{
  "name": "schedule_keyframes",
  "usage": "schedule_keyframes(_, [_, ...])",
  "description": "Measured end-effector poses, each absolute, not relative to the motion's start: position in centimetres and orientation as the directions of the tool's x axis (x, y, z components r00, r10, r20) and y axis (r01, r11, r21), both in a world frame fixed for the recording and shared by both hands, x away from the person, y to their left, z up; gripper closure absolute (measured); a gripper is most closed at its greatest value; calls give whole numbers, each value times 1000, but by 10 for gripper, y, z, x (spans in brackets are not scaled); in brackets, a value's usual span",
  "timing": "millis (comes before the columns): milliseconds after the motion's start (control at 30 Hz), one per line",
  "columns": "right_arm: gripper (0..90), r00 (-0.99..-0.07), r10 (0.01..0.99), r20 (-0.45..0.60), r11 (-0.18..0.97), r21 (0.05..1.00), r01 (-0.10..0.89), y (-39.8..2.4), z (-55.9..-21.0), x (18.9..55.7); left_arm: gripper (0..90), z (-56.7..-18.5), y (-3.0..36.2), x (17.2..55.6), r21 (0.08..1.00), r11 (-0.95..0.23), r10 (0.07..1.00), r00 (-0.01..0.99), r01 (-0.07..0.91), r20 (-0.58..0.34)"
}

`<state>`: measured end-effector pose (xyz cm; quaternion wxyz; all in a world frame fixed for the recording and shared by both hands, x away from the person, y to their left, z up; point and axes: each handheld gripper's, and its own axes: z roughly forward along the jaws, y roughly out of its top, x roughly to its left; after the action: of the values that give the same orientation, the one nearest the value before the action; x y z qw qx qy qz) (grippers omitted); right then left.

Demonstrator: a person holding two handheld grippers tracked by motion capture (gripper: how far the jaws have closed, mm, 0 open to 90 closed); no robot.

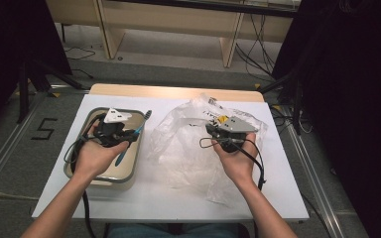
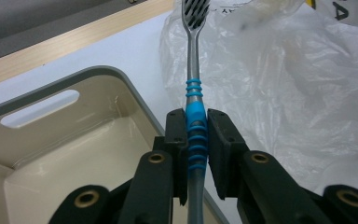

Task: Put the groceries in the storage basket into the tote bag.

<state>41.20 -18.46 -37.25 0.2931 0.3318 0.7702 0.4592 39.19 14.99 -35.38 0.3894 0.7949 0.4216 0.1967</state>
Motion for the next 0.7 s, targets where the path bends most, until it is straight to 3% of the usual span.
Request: schedule_keyframes(700, [900,-607,781,-147,357,903,240,-185,-372,412,785,-351,133,383,799,-359,783,622,482,-24])
